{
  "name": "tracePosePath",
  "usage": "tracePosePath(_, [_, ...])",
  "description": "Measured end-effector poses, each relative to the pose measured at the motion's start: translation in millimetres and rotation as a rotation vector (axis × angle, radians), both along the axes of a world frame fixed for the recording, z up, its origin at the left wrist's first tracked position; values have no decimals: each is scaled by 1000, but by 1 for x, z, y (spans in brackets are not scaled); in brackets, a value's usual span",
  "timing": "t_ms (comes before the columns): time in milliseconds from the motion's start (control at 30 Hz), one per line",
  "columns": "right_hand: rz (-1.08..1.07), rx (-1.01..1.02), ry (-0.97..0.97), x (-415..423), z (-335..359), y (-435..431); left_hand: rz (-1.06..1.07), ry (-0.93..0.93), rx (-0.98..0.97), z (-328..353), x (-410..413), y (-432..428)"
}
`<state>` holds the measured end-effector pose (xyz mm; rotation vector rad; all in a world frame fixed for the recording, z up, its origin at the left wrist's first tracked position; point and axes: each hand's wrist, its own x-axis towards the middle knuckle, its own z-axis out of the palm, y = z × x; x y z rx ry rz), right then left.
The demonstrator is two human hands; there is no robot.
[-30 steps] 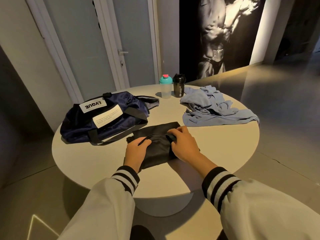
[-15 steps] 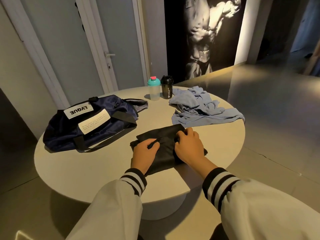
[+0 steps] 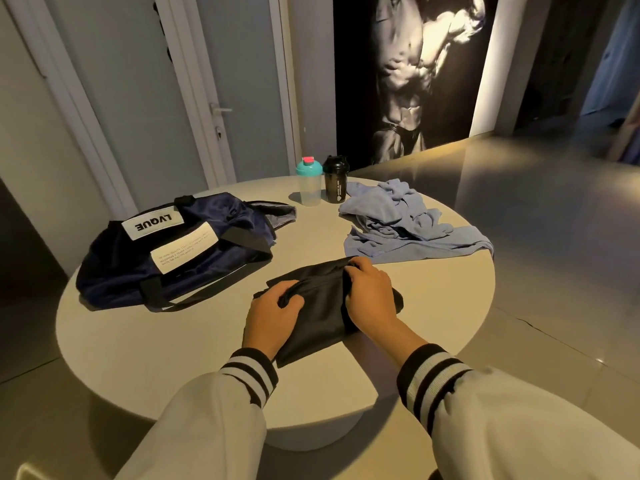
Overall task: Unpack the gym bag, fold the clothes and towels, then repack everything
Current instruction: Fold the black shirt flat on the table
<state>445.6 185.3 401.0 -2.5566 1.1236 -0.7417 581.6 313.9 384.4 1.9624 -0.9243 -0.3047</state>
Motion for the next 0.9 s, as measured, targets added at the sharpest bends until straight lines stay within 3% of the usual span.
tracePosePath(333, [14, 1, 16, 32, -2, -21, -69, -191, -16, 2, 28, -12])
tracePosePath(567, [48, 49, -45, 37, -9, -41, -32, -162, -27, 0, 50, -27])
tracePosePath(733, [-64, 96, -154, 29, -28, -49, 72, -3, -131, -4, 62, -35])
tracePosePath(900, [-123, 97, -62, 25, -46, -47, 92, 189, -261, -5, 58, -25])
